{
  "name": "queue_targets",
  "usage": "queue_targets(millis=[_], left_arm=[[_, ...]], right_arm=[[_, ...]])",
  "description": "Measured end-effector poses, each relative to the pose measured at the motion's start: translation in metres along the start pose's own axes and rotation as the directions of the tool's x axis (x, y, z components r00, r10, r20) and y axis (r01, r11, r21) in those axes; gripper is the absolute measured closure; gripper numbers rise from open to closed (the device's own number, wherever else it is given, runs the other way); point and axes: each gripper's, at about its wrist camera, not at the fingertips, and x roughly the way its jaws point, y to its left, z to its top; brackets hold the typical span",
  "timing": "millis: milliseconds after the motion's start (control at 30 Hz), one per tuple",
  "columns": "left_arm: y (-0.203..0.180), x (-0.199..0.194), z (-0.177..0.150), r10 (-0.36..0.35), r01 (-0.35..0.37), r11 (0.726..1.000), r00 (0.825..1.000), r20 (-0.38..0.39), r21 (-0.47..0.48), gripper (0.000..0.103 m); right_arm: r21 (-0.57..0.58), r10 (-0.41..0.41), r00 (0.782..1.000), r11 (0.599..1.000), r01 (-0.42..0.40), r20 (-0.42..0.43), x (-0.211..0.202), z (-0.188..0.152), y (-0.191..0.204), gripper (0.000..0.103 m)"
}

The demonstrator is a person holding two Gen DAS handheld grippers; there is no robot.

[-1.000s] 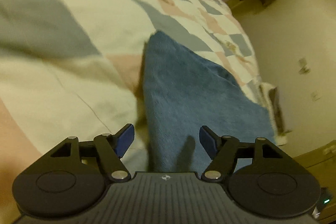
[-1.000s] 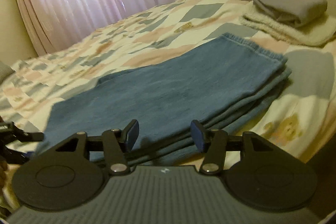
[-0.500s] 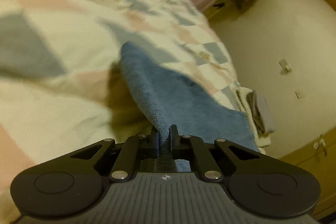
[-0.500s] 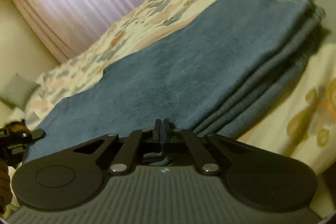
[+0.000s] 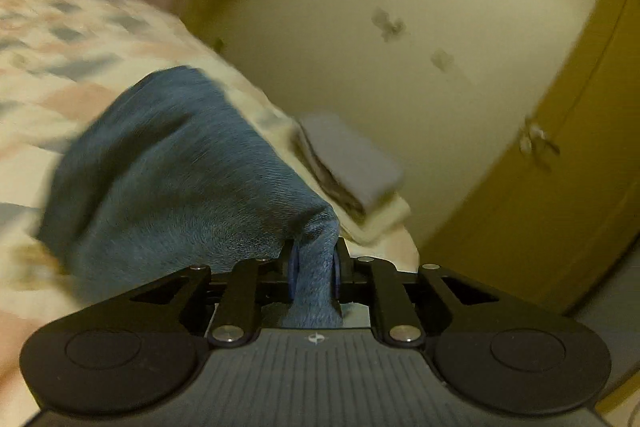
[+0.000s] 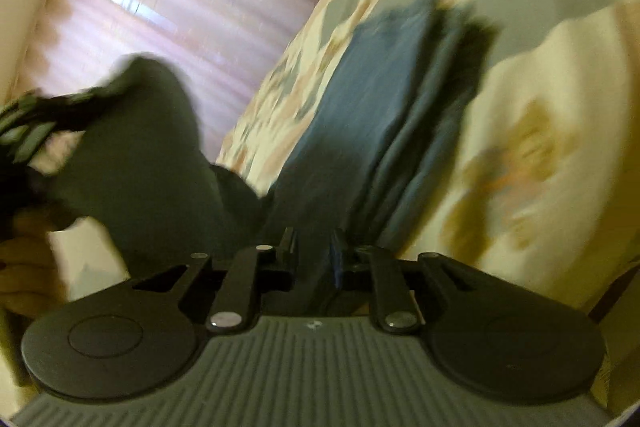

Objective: Fold clothes

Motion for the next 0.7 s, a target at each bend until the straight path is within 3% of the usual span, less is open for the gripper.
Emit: queue_targets(millis=[33,133,167,233,367,400,433,467,533,633,700], left_arm=[[-0.002,0.027,-0.003,0.004,-0.004,1.000,0.999,-0.041,0.008,0.086],[0.004,0.105,-0.020,0.063,-0.061,0.998,0.980,-0.189,0.016,0.083],[0.007,0.111,-0.025,0.066,-0.067,0.998,0.975,-0.213,0.002,0.083],[0.009,0.101,-0.029,0.034,-0.040,0.999,0.979,-0.201,-0.024,0.080],[-0.003,0.026,-0.022,-0.039,0.040,0.999,0.996,-0.080,0.017,0.049],[-0.005,0.008,-0.020,-0.030,0.032,0.999,0.999,-0.039,0.039,0.046],[-0.007,-0.007,-0.017,0.000,0.000,0.998,1.000,0.004,0.066,0.039],[-0.008,-0.020,-0.016,0.038,-0.041,0.995,0.999,0.039,0.086,0.037],[-0.001,-0.029,-0.012,0.075,-0.081,0.993,0.994,0.074,0.085,0.037],[0.019,-0.030,-0.019,0.104,-0.106,0.994,0.992,0.065,0.037,0.037],[0.031,-0.021,-0.028,0.148,-0.149,0.989,0.989,0.029,0.025,0.038]], right_arm=[[0.015,-0.022,0.999,1.000,0.022,0.023,-0.006,0.004,-0.006,0.074],[0.049,-0.061,0.996,0.997,0.058,0.060,-0.021,0.013,-0.022,0.072],[0.047,-0.062,0.996,0.997,0.059,0.069,-0.025,0.016,-0.023,0.071],[0.043,-0.066,0.994,0.997,0.062,0.087,-0.034,0.020,-0.027,0.067],[-0.011,-0.005,0.992,1.000,0.007,0.127,-0.041,0.028,-0.016,0.050],[-0.032,0.012,0.991,0.999,-0.008,0.131,-0.040,0.029,-0.009,0.047],[-0.050,0.043,0.990,0.998,-0.037,0.134,-0.040,0.030,-0.003,0.033],[-0.058,0.078,0.986,0.996,-0.070,0.145,-0.043,0.031,0.000,0.023],[-0.026,0.108,0.980,0.994,-0.105,0.166,-0.045,0.026,0.001,0.017],[0.135,0.147,0.972,0.976,-0.173,0.182,-0.047,0.021,-0.016,0.017],[0.157,0.103,0.982,0.979,-0.128,0.157,-0.043,0.017,-0.022,0.017]])
